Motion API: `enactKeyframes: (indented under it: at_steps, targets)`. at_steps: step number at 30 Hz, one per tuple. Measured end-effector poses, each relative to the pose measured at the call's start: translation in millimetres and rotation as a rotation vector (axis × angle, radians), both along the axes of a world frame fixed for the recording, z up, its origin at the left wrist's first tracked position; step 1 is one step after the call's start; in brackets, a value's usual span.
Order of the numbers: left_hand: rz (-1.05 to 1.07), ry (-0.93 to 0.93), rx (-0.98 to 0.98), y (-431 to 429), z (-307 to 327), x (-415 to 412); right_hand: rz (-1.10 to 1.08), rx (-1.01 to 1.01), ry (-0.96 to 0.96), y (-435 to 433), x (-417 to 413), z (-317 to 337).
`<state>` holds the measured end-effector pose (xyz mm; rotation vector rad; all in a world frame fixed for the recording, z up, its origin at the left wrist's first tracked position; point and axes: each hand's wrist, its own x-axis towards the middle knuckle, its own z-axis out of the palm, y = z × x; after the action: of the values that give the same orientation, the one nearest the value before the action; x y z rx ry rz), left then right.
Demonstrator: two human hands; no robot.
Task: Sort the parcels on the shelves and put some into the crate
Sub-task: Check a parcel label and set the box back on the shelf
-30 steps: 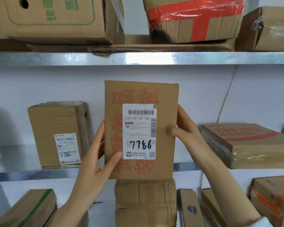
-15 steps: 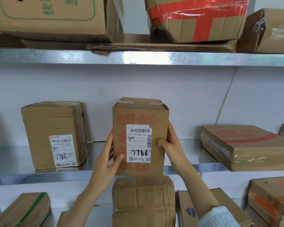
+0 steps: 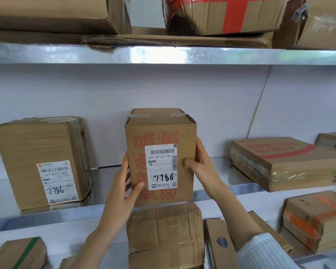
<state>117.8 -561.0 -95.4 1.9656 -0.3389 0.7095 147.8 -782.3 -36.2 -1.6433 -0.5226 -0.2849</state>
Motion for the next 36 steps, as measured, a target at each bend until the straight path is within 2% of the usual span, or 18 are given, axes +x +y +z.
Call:
enactKeyframes:
  at_steps: [8,16,20,28,36]
  targets:
    - [0.135,-0.041,-0.046,-16.8,7.0,-18.3,0.011,0.003,0.024,-9.8,-6.9,0.9]
    - [0.378,-0.391,0.021,-67.6,32.8,-47.6,0.011,0.023,0.023,-45.3,-7.0,2.1]
    - [0.457,-0.459,0.036,-112.2,43.8,-52.6,0.042,0.019,0.014,-83.2,-6.4,5.3]
    - [0.395,-0.292,0.139,-228.5,43.2,-37.0,0.051,-0.035,-0.061,-199.7,-3.2,21.0]
    - [0.309,0.011,0.134,-321.9,12.1,-5.4,-0.029,-0.104,-0.069,-310.3,10.7,12.9]
